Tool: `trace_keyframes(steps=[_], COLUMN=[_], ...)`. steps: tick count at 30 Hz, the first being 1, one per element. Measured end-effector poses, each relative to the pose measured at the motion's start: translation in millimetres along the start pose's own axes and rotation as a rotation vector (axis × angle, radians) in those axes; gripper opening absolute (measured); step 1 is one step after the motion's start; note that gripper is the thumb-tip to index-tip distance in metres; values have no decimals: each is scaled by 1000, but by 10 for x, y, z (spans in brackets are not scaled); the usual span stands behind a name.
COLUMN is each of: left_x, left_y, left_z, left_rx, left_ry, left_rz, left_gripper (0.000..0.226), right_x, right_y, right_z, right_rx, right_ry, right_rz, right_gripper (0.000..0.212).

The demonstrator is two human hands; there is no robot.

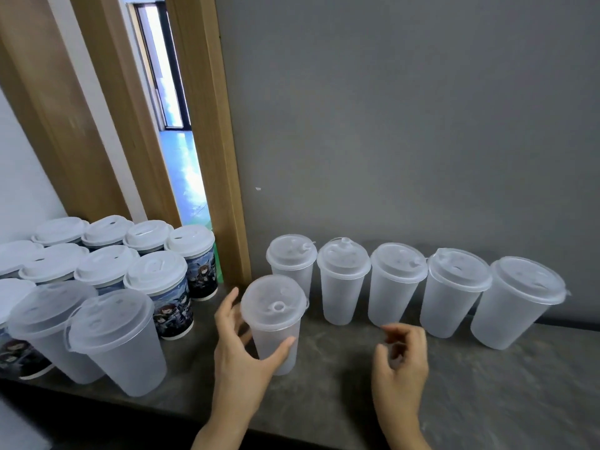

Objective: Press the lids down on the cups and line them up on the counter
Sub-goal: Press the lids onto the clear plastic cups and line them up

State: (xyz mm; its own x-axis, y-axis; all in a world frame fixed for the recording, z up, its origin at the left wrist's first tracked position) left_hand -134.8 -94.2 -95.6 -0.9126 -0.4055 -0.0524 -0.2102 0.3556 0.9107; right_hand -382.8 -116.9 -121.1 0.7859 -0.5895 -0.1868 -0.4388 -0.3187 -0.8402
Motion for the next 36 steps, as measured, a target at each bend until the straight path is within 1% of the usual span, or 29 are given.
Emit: trace_keyframes(steps=[2, 4, 6, 8, 11, 14, 16, 18, 21, 23, 25, 28, 30, 33, 36], left_x=[130, 283, 432, 537, 637, 782, 929, 1096, 1268, 1310, 1301, 1295, 1289, 1325, 1444], left_y=[-89, -162, -207, -224, -213, -199, -172, -156, -175, -198, -208, -210, -202, -173, -137], left_z=[60, 130, 191, 235, 276, 338, 398, 452, 484, 471, 452, 453, 460, 498, 582], left_rx=[-32, -82, -130, -159, -134, -124, -115, -123, -162, -166, -167, -164, -170, -176, -194], left_ry=[-30, -46, -44, -45, -78, -131, -174, -226, -320, -363, -380, -390, -404, -435, -453], left_rz=[-24, -55, -121, -169, -166, -129, -107, -92, -79, -108, -145, -165, -167, -159, -140], left_gripper=[115, 114, 111, 101, 87, 82, 78, 76, 74, 70, 68, 69, 67, 68, 72], right_x=[-197, -332, -439, -560, -809, -1121, -1327, -1478, -1504, -1460, -1400, -1363, -1375, -1511, -1734], right_y=[136, 193, 196, 180, 234, 417, 585, 784, 1008, 1080, 1150, 1220, 1243, 1209, 1187], right_z=[-78, -131, -149, -163, -238, -388, -535, -730, -982, -1104, -1191, -1249, -1211, -1108, -942], right_rx=[75, 105, 84, 36, -8, 55, 141, 243, 356, 366, 392, 441, 443, 423, 425], right_ry=[83, 95, 80, 80, 122, 182, 214, 185, 6, -87, -126, -103, -67, -15, 19], right_rz=[23, 65, 117, 186, 293, 337, 322, 299, 238, 188, 146, 196, 201, 136, 147], right_gripper=[54, 50, 48, 45, 40, 42, 47, 59, 91, 101, 96, 72, 63, 60, 59])
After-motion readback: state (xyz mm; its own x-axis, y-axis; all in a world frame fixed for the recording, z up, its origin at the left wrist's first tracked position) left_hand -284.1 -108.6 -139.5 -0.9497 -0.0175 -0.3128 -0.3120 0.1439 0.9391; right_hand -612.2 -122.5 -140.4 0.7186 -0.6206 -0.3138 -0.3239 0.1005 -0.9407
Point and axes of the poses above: each hand's wrist, its own z-axis away from the middle knuckle, its own x-axis out of the palm, y = z × x, the point moved 5 cm from there along -z, towards the middle knuckle, and after that the axes turned 9 degrees about z, right-handed, at the moved point
